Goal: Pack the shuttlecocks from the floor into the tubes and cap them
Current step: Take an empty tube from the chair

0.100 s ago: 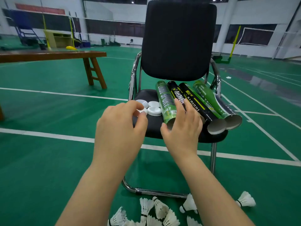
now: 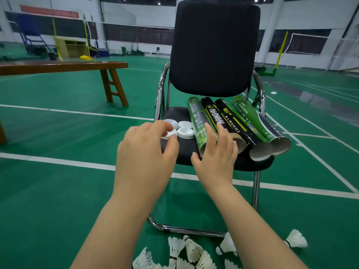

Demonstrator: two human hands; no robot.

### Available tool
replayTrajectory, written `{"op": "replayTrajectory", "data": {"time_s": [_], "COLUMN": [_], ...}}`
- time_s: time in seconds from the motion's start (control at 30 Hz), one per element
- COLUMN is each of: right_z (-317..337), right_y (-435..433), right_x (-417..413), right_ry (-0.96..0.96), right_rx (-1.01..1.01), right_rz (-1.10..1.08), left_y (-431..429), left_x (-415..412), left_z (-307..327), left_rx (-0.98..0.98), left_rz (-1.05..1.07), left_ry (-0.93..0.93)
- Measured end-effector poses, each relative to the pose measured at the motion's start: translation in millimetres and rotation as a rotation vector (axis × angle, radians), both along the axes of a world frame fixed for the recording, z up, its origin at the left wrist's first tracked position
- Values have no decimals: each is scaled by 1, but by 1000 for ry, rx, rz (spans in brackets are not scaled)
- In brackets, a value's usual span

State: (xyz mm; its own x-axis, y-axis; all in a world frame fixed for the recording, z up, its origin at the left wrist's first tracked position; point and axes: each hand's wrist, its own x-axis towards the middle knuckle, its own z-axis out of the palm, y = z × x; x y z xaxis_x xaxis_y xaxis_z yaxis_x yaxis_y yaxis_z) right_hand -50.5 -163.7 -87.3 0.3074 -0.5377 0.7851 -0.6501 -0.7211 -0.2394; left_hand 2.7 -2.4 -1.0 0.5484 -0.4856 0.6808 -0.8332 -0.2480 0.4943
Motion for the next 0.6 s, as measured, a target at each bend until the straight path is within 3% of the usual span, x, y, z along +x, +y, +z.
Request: {"op": "replayTrajectory", "data": {"time_s": [0.13, 0.33, 0.47, 0.6], "right_z": [-22, -25, -10, 40], "right_y": [-16, -33, -26, 8], "right_x": [9, 11, 9, -6], "right_ry": [151, 145, 12, -277], "right_rx": [24, -53, -94, -102], "right_rz": [-89, -108, -81, 85], "left_y": [-2, -7, -8, -8], "left_x": [4, 4, 3, 1], "left_z": [-3, -9, -9, -8], "left_rx": [10, 31, -3, 79], "left_rz": [-11, -31, -44, -93], "left_ry": [19, 41, 68, 42]}}
